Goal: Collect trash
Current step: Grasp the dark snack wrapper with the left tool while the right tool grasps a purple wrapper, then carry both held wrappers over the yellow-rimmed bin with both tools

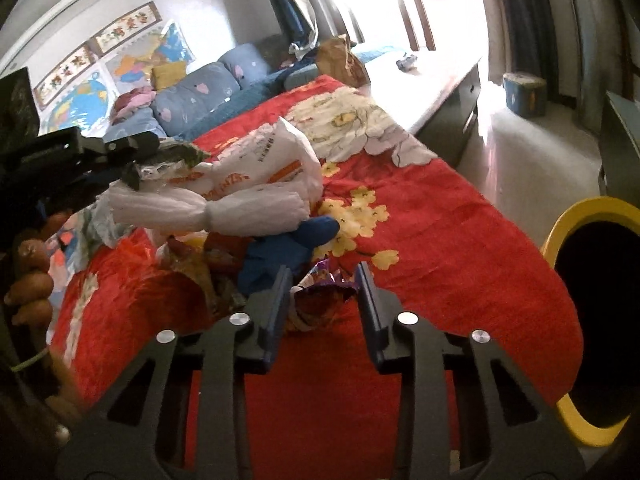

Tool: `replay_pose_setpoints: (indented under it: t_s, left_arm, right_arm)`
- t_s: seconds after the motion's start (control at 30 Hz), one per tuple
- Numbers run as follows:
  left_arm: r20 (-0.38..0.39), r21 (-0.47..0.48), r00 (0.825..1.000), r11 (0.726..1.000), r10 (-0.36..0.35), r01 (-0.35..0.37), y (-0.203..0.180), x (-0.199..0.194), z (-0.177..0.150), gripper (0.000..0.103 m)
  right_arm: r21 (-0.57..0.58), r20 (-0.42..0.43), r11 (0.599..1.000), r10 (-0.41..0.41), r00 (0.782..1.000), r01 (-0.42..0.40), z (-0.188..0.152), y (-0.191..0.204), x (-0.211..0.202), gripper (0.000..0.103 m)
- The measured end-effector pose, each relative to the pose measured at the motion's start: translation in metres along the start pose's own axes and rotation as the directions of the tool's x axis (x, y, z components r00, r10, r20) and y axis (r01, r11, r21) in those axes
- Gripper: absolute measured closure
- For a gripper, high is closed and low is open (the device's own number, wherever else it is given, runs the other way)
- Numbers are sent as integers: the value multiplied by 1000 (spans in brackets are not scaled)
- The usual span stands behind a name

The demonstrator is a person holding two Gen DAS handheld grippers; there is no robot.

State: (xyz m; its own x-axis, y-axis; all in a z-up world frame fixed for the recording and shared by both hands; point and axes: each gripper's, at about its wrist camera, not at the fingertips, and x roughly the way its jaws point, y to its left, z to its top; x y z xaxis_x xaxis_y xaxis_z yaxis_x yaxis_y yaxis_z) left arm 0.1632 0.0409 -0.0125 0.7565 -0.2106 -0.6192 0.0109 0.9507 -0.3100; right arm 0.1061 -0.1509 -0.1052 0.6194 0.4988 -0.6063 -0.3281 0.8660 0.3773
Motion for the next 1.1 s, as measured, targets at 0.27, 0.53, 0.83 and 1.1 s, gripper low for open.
replay_pose_setpoints:
  t_s: [0.27,0.53,0.83,1.1]
  left_arm:
    - [74,33,996,999,-46,43,-16,-24,10,84]
    - [72,89,992,991,-105,98,-48,-28,5,84]
    - [21,156,986,975,-165,160,-88,-17,-10,84]
    - [-37,204,979,958,-200,203,-120,-1,-28,84]
  right_arm:
    - [12,55,1000,-17,998,17,8,-9,-22,85]
    - [62,128,996,-65,990,57,22,-36,-49,86]
    - [140,200,981,-159,967,132,33,-75,-78,86]
    - [214,228,958,-239,944,190,35,-111,-98,86]
